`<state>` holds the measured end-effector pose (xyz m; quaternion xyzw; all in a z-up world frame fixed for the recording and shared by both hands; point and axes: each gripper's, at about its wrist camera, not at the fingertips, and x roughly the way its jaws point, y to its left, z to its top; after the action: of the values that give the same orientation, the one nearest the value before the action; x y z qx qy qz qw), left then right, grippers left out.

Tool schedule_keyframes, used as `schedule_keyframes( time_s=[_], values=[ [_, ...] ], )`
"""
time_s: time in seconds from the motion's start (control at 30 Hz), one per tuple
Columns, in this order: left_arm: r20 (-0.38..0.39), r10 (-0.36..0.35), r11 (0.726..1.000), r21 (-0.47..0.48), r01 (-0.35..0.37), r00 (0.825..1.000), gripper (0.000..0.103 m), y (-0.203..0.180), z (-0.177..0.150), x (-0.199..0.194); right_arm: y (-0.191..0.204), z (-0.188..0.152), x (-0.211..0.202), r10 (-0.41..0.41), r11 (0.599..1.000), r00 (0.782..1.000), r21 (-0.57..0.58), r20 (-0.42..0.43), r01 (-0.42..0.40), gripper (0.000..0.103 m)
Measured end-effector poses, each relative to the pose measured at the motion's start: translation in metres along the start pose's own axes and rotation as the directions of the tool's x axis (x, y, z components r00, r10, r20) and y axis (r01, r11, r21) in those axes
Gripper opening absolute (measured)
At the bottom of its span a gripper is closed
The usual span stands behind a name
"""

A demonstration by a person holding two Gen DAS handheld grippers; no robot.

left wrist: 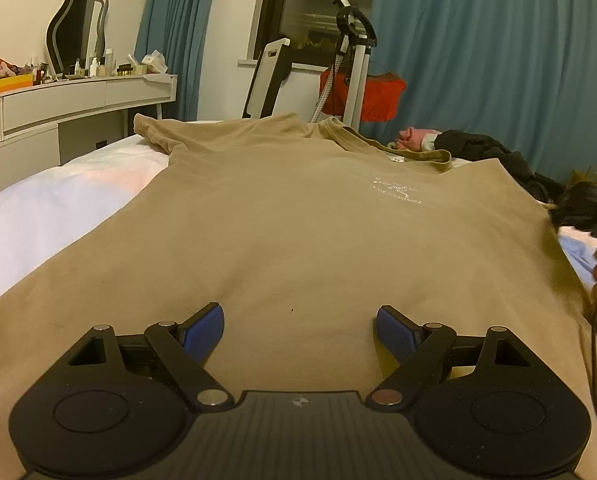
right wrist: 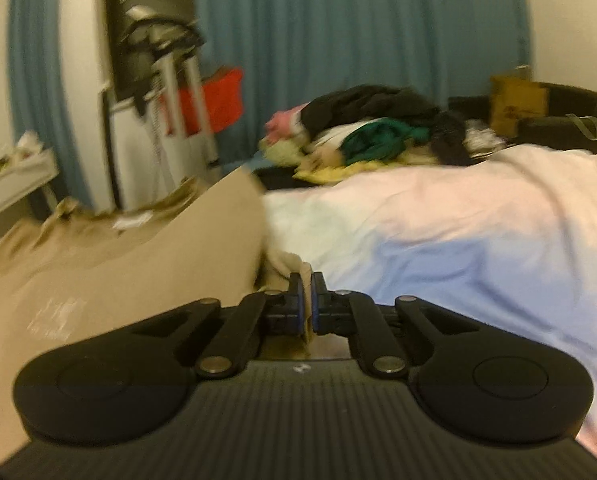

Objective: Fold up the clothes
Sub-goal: 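Lift the held side edge with the right tool and fold it over the shirt body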

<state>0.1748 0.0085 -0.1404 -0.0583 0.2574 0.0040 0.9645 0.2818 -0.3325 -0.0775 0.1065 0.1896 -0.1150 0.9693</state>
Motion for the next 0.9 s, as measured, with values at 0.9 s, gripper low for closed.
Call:
schedule_keyframes(
  time_s=[0.9],
  values=[
    [0.01,0.006,1.0,0.009,-0.006,1.0,0.087,0.005,-0.002,0.002,-0.109,0.081,0.043,-0.199,0.97,0.98,0.149,0.022,0.193,0.007]
  ],
)
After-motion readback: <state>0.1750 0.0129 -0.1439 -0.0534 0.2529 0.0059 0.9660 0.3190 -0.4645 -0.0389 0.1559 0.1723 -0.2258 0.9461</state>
